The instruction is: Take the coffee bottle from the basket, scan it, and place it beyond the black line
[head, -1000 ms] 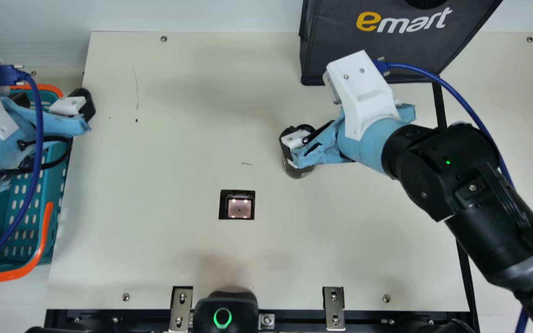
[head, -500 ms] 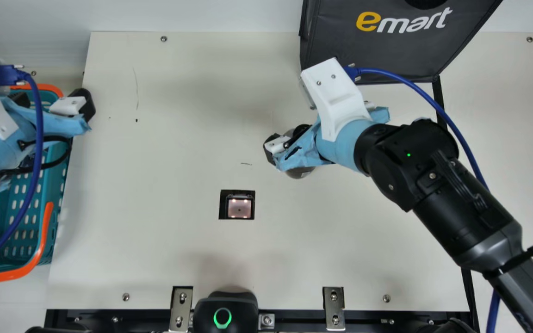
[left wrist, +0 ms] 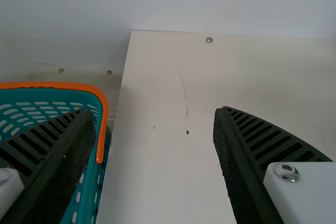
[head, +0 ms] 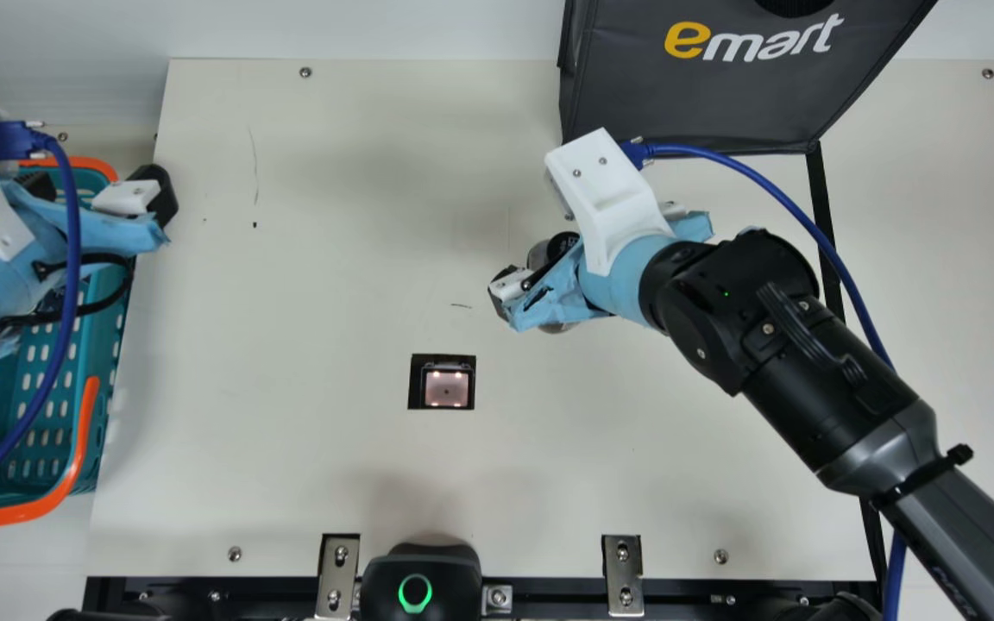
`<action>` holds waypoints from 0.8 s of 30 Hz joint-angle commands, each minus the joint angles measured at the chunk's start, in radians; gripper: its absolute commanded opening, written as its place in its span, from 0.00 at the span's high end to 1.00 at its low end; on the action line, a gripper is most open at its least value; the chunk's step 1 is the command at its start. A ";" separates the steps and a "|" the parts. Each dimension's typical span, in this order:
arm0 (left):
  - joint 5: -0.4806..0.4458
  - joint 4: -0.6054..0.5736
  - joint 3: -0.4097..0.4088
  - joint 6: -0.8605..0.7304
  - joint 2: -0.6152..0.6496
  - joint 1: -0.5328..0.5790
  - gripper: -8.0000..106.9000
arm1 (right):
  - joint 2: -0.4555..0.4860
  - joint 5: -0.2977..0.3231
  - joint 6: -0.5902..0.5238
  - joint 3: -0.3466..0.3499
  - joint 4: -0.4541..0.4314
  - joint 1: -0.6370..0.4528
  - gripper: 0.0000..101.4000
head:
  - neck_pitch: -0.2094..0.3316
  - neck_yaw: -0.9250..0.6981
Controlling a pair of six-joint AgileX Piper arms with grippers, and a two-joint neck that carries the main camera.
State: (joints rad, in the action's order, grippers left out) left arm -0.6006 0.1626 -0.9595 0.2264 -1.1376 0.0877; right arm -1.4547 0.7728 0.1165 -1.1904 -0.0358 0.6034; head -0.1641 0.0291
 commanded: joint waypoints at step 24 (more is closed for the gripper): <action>0.000 0.000 0.000 0.000 0.000 0.000 0.15 | -0.022 0.004 -0.004 0.008 -0.019 -0.014 1.00 | 0.026 -0.002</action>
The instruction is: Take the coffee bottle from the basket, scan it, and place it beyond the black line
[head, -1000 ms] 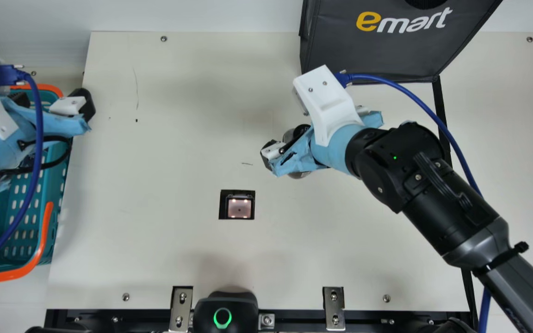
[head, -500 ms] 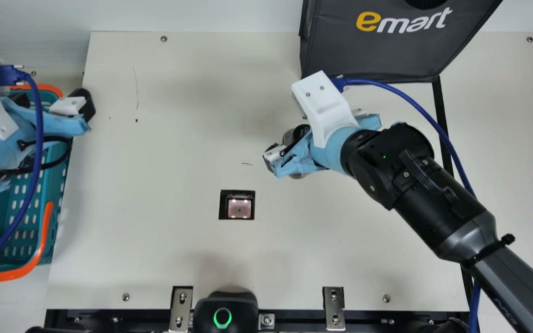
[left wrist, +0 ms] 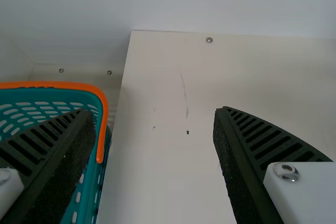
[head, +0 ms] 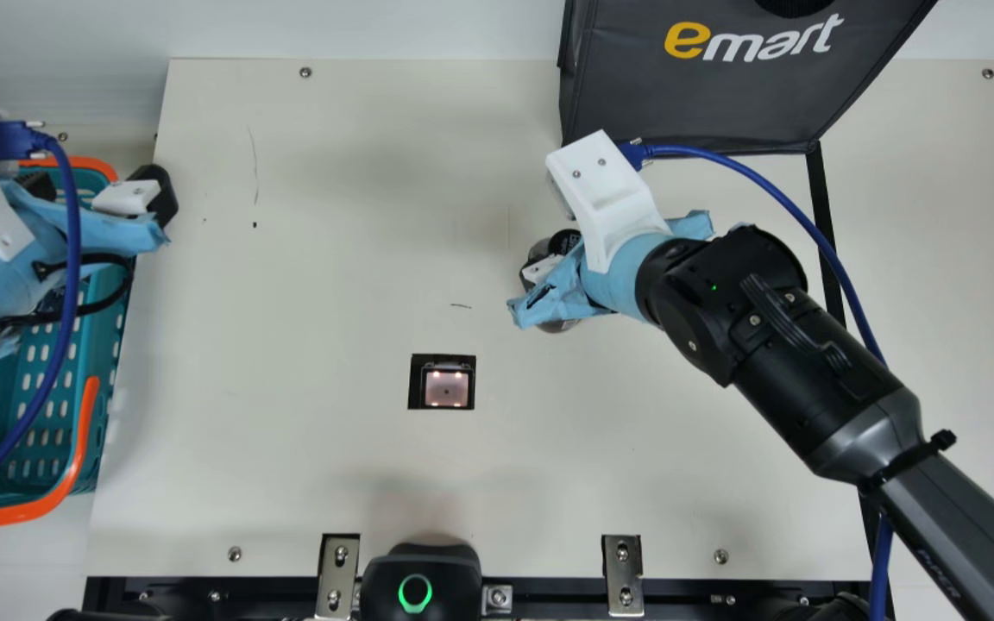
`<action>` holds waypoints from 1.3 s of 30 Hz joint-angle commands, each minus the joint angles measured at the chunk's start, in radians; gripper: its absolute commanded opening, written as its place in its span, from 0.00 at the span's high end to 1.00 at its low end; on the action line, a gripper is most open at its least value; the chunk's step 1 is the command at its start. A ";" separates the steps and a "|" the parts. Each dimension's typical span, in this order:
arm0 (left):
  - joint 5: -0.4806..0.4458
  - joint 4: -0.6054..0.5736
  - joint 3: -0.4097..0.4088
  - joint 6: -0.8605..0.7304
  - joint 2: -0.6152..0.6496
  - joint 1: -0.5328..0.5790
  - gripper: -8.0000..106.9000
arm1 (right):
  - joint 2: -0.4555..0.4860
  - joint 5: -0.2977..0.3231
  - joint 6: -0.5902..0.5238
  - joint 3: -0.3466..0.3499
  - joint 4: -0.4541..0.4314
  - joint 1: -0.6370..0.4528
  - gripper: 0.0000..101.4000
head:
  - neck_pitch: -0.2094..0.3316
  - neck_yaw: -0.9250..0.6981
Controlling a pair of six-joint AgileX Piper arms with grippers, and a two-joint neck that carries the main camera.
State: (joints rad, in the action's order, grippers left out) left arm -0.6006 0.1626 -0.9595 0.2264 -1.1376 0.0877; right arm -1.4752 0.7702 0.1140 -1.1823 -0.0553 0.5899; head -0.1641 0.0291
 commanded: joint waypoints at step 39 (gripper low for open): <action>0.000 0.000 0.000 0.000 0.000 0.000 0.15 | 0.079 0.103 -0.064 -0.086 -0.017 -0.128 1.00 | 0.026 0.347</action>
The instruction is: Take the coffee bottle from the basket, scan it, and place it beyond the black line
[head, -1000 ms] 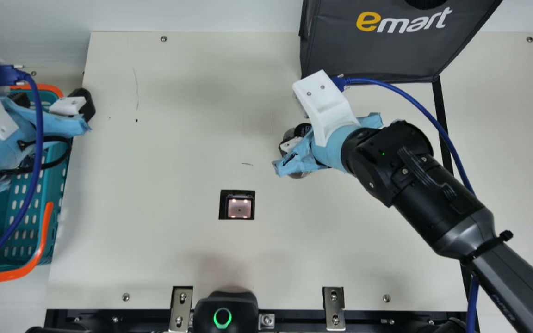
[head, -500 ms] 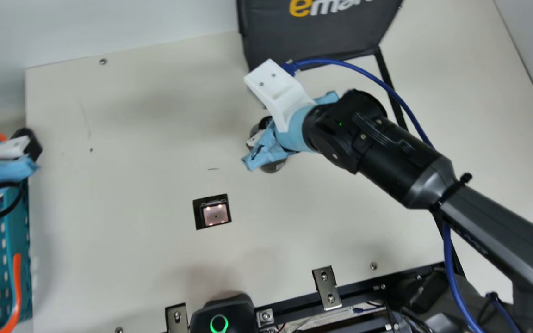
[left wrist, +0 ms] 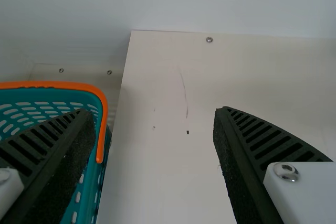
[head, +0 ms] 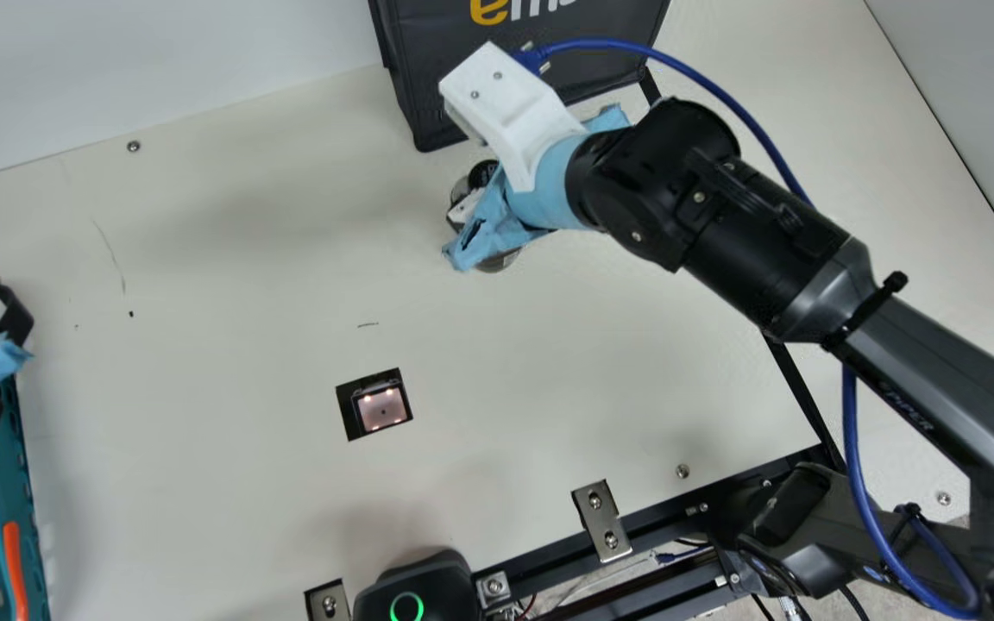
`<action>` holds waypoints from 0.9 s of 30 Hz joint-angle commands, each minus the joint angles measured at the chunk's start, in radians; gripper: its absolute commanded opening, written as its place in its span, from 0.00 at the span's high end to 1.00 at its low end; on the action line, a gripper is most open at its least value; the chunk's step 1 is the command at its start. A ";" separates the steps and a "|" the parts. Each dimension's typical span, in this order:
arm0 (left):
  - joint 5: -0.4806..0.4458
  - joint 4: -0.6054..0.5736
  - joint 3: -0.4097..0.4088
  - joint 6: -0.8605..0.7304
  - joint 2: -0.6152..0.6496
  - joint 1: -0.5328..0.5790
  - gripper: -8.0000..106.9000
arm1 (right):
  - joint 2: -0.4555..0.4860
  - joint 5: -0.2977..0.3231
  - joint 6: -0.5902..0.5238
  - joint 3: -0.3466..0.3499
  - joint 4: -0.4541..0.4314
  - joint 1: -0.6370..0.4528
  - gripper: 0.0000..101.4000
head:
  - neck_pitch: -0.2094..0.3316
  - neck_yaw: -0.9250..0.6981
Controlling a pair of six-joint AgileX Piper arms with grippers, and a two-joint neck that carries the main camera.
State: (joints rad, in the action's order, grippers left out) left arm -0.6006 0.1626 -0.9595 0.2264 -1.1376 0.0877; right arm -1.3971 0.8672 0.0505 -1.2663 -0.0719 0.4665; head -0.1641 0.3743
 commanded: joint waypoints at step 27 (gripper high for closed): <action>0.000 0.000 0.000 0.000 0.000 0.000 0.15 | 0.067 0.053 -0.065 0.006 0.048 -0.281 1.00 | 0.026 0.002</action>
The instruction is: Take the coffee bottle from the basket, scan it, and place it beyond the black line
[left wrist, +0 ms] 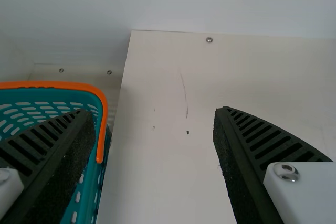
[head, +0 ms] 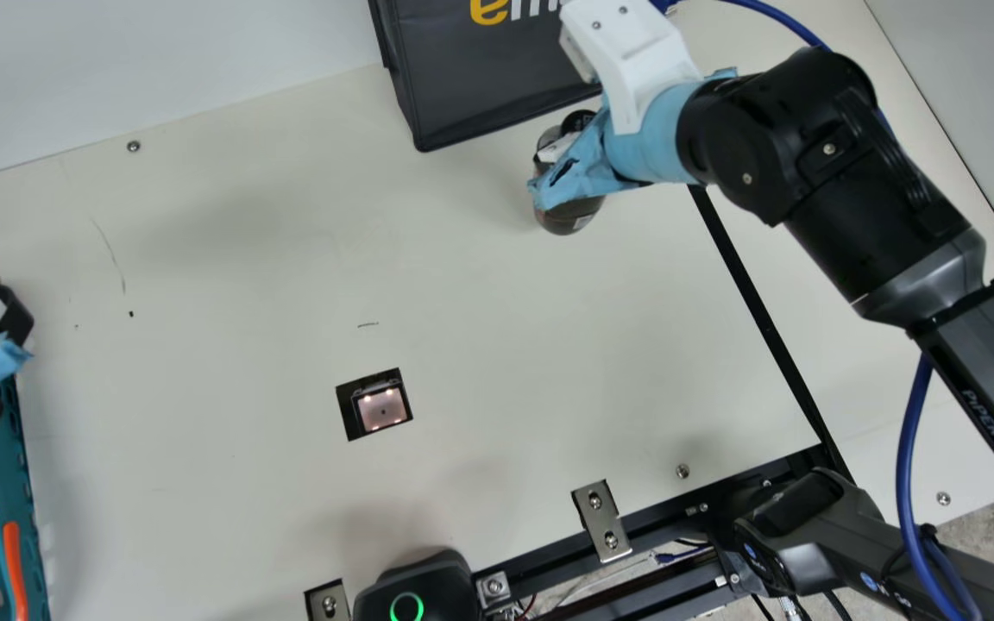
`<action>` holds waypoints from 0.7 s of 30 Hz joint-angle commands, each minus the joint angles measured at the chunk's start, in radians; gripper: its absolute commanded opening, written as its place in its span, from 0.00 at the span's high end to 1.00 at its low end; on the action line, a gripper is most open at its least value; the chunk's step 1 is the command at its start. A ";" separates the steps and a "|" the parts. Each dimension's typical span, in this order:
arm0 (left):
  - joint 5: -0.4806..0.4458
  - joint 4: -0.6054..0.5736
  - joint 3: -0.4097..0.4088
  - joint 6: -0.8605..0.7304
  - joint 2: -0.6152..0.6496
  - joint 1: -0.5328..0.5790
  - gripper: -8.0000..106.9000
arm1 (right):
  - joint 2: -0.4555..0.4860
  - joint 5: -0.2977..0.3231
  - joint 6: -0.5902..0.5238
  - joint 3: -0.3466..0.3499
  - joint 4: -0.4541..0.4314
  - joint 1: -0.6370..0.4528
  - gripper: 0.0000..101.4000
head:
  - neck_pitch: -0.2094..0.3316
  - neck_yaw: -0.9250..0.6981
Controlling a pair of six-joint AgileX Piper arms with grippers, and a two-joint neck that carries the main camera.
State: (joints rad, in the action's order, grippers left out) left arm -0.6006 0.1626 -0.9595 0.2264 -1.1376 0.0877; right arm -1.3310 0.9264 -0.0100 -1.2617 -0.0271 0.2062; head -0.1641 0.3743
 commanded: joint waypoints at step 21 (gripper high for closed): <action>0.000 0.000 0.000 0.000 0.000 0.000 0.15 | -0.026 -0.056 -0.204 0.018 0.138 -0.358 1.00 | 0.026 0.002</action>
State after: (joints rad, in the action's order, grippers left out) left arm -0.6006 0.1626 -0.9595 0.2264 -1.1376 0.0877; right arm -1.3548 0.8723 -0.1949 -1.2424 0.1024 -0.1228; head -0.1641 0.3758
